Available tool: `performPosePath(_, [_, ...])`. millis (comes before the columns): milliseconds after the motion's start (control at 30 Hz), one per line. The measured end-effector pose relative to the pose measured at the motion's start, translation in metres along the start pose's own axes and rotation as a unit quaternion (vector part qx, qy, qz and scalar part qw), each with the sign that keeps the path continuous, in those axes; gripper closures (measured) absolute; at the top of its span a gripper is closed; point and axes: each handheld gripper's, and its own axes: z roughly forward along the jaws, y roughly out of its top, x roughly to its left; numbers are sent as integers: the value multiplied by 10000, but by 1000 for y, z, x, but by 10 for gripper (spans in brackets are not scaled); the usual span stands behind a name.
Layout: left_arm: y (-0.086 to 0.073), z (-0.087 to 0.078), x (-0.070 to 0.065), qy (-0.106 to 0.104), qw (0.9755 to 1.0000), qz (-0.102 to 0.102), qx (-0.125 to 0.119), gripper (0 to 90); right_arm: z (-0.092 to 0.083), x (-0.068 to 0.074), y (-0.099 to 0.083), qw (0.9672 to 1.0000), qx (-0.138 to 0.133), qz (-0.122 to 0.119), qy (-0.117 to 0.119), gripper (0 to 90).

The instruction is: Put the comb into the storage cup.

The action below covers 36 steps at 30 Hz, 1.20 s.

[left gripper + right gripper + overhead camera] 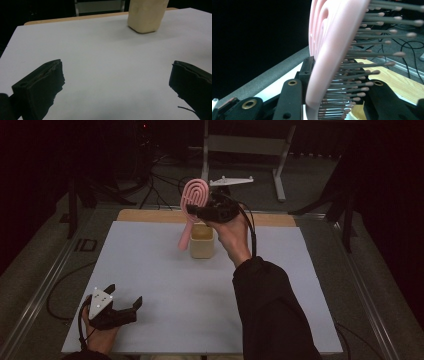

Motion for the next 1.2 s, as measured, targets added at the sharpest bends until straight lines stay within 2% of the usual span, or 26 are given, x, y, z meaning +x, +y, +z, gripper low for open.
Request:
performPosePath(233, [0, -1, 1, 8, 10000, -3, -4, 0, 1, -3, 5, 10000, -28, 0, -70, 636])
performPosePath(967, [0, -1, 1, 6, 10000, -15, -12, 0, 4, -27, 4, 9986, -177, 357, -358, 636])
performPosePath(1200, [0, -2, 1, 9, 10000, -28, -28, 0, 3, -31, 4, 9980, -226, 390, -433, 636])
